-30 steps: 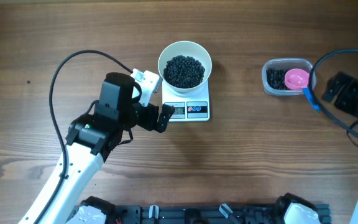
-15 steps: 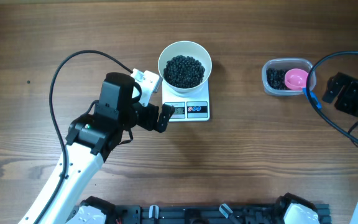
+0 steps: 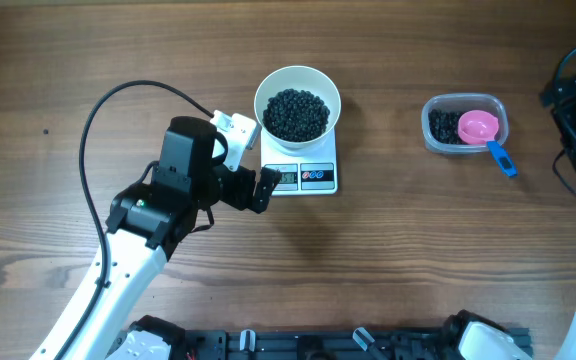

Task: Scoop item into bowl and weigh 150g on scale
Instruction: 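Pull the open right gripper back to the right of the tub, then close the right gripper on the blue scoop handle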

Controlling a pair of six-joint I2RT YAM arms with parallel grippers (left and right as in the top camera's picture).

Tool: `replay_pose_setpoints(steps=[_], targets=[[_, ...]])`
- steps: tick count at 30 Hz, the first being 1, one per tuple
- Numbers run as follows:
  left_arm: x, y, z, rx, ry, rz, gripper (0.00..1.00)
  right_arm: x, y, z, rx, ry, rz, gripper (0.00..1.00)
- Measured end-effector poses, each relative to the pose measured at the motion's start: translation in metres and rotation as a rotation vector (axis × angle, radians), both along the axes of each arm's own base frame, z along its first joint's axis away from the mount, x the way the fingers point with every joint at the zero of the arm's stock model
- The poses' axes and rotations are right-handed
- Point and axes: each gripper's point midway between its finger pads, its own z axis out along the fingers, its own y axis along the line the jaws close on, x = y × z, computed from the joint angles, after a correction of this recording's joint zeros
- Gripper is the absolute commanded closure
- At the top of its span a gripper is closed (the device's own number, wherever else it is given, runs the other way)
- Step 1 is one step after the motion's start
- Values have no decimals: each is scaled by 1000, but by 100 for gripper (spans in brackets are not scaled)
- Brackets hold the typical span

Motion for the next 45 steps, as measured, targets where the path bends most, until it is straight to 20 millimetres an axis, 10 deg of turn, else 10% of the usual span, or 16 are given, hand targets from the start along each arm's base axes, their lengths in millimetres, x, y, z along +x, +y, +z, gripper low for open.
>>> replay_pose_setpoints(steps=[8,14,18,32,36,45], targets=[[0,0,0,0,0,0,0,-47,-13,-50,-118,338,86,0],[0,0,0,0,0,0,0,-60,-39,-102,158,342,263,6],[0,0,0,0,0,0,0,-48,-32,-116,298,255,362,19],[0,0,0,0,0,0,0,-36,-4,-177,467,235,408,19],[0,0,0,0,-1,0,0,-37,1,-198,505,213,360,42],[0,0,0,0,0,0,0,-2,-2,-187,482,81,358,47]])
